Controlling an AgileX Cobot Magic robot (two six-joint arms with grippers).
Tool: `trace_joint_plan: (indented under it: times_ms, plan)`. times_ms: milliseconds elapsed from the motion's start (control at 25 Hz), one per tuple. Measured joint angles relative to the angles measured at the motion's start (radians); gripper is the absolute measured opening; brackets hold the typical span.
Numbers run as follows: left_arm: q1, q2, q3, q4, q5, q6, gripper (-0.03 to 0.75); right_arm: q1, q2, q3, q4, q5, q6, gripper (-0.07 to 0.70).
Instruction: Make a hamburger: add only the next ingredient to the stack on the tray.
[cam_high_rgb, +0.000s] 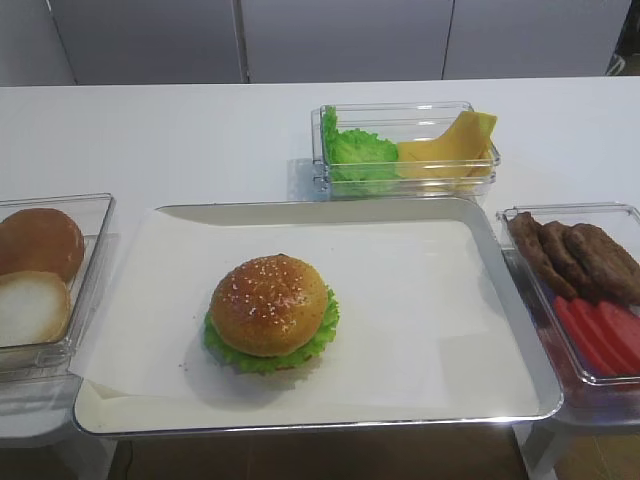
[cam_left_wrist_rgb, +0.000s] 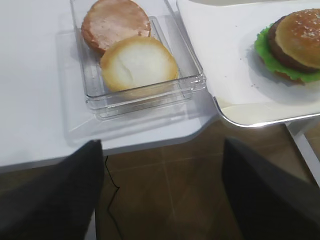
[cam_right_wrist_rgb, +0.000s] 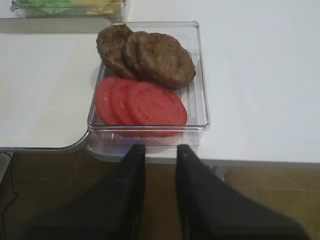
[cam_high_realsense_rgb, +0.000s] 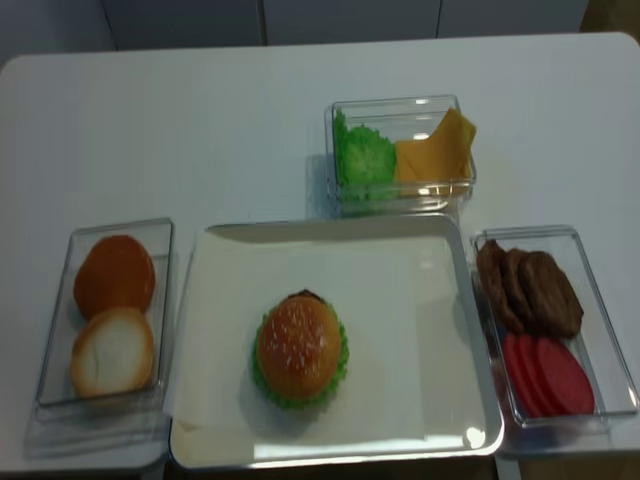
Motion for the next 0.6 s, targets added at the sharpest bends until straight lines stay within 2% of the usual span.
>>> trace_joint_plan:
  times_ms: [600]
  plan:
    - [0.0,0.0,0.004,0.0,-0.008,0.004,0.544,0.0,0.0,0.0,0.0,0.0,0.0,0.18]
